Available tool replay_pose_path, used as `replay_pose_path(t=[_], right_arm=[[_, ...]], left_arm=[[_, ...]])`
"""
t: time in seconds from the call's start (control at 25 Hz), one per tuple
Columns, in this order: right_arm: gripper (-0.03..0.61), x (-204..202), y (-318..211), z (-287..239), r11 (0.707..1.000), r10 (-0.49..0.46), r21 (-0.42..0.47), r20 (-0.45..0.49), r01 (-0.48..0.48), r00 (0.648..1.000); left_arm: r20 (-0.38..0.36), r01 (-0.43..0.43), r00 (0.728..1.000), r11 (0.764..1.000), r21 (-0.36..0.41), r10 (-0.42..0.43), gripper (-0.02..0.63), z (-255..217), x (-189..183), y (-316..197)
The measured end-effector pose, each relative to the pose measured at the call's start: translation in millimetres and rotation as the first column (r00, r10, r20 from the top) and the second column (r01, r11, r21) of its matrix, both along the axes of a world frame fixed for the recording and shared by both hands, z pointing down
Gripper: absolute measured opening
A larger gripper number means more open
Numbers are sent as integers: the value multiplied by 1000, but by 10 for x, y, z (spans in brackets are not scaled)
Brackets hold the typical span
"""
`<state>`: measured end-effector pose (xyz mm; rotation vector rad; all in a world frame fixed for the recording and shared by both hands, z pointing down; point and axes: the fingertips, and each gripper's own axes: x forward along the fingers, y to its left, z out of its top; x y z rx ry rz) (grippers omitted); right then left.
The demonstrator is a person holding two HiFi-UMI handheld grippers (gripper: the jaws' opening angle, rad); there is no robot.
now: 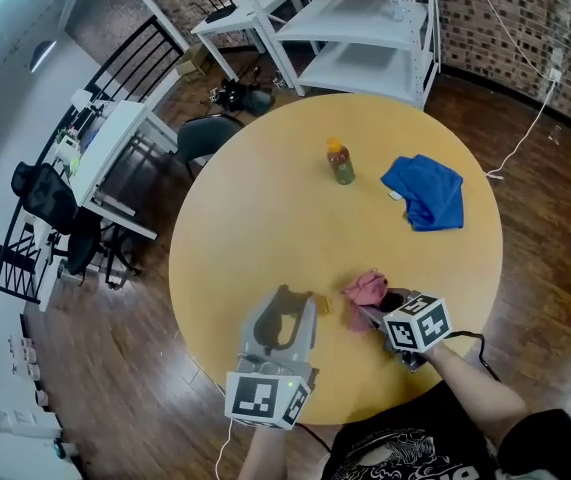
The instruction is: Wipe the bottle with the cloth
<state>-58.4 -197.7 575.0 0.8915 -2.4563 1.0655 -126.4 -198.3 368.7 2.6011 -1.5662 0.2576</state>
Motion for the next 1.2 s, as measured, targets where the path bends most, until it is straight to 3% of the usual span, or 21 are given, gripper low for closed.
replay_pose_path(t=[0.2,0.44,0.96,1.2], right_arm=[[98,309,-159,-159,996,75,58,-10,-74,997],[98,295,-196,-393,992,55,117,-8,-54,998],[98,99,-149,-667,982,-67,180,33,60,997],[98,141,-162,-744,965,-160,217,27,150,987]], left_arm=[[-9,14,1000,998,-66,-15,158,522,-15,-94],[38,23,999,995,-99,-19,158,796,49,-111],[44,32,999,996,-81,-29,173,822,88,-41],[52,119,992,989,-87,-115,187,865,58,72]])
